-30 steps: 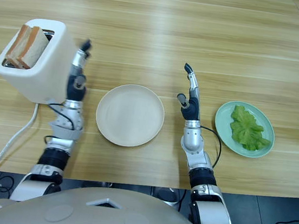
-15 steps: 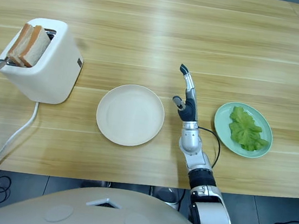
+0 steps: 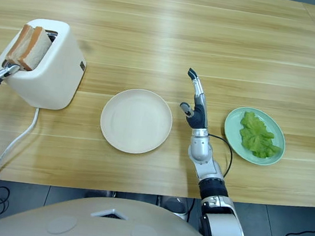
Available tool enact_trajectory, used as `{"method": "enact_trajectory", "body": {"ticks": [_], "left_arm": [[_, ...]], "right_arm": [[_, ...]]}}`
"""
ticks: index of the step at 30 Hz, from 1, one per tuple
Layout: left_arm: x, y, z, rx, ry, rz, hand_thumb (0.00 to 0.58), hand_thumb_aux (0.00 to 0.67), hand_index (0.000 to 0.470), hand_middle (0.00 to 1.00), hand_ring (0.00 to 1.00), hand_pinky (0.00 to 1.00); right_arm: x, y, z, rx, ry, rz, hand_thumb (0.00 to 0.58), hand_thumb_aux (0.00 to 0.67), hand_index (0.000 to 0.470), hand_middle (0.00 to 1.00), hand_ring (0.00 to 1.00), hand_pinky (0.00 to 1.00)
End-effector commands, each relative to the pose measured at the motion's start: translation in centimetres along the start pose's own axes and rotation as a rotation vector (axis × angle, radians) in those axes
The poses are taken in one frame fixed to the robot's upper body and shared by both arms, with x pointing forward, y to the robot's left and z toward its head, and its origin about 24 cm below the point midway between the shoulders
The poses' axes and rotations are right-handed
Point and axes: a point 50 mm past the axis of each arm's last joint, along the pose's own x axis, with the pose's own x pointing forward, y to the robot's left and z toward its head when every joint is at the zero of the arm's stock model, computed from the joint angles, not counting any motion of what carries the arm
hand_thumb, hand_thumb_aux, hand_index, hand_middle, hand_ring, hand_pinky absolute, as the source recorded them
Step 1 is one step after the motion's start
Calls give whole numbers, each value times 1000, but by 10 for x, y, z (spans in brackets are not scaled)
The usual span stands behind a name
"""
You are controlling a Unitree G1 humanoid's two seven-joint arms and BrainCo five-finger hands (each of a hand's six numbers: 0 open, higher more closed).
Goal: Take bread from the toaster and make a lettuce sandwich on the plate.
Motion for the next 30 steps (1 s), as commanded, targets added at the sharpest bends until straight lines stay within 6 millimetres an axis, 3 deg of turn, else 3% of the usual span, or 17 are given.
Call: {"method": "enact_trajectory", "body": {"ticks": [1,2,3,4,5,6,7,8,16,21,24,25,26,27,28,30], "left_arm": [[2,-6,4,2,-21,-41,0,0,0,0,0,0],[3,-7,4,4,-19,-48,0,0,0,0,0,0],[3,-8,4,5,-18,-56,198,126,87,0,0,0],[3,-9,4,5,-16,-61,198,126,87,0,0,0],[4,-10,4,4,-16,-64,271,181,124,0,0,0],[4,-11,5,5,-19,-68,520,455,312,0,0,0],[4,-12,5,6,-21,-71,520,455,312,0,0,0],[5,-13,7,6,-33,-76,580,670,460,0,0,0],[15,-26,37,8,-166,-108,580,670,460,0,0,0],[14,-34,44,-32,-170,-122,580,670,460,0,0,0],[19,-27,45,-99,-142,-56,580,670,460,8,8,8],[24,-22,46,-127,-126,-17,580,670,460,227,227,227],[28,-18,46,-157,-108,17,580,670,460,710,710,710],[32,-15,47,-189,-92,41,580,670,460,710,710,710],[35,-12,48,-218,-77,64,580,670,460,1000,1000,1000],[40,-10,50,-264,-55,96,580,670,460,1000,1000,1000]], "right_arm": [[-3,-1,-2,-6,10,7,0,0,0,0,0,0],[-3,-1,-2,-5,10,9,0,0,0,0,0,0],[-3,0,-2,-5,8,10,0,0,0,0,0,0],[-4,0,-1,-4,8,11,0,0,0,0,0,0],[-4,0,-1,-4,7,11,0,0,0,0,0,0],[-4,0,-1,-4,7,11,0,0,0,0,0,0],[-4,-1,-1,-4,6,12,0,0,0,0,0,0],[-4,-1,-1,-3,6,12,0,0,0,0,0,0],[-5,-2,0,-1,7,4,0,0,0,0,0,0],[-3,-2,0,2,9,-4,0,0,0,0,0,0],[-1,-4,-1,1,14,-18,0,0,0,0,0,0],[-1,-4,-2,3,18,-24,0,0,0,0,0,0],[-1,-5,-2,4,21,-28,0,0,0,0,0,0],[-1,-5,-3,5,23,-31,0,0,0,0,0,0],[0,-5,-3,5,26,-34,0,0,0,0,0,0],[1,-4,-4,4,30,-41,0,0,0,0,0,0]]}}
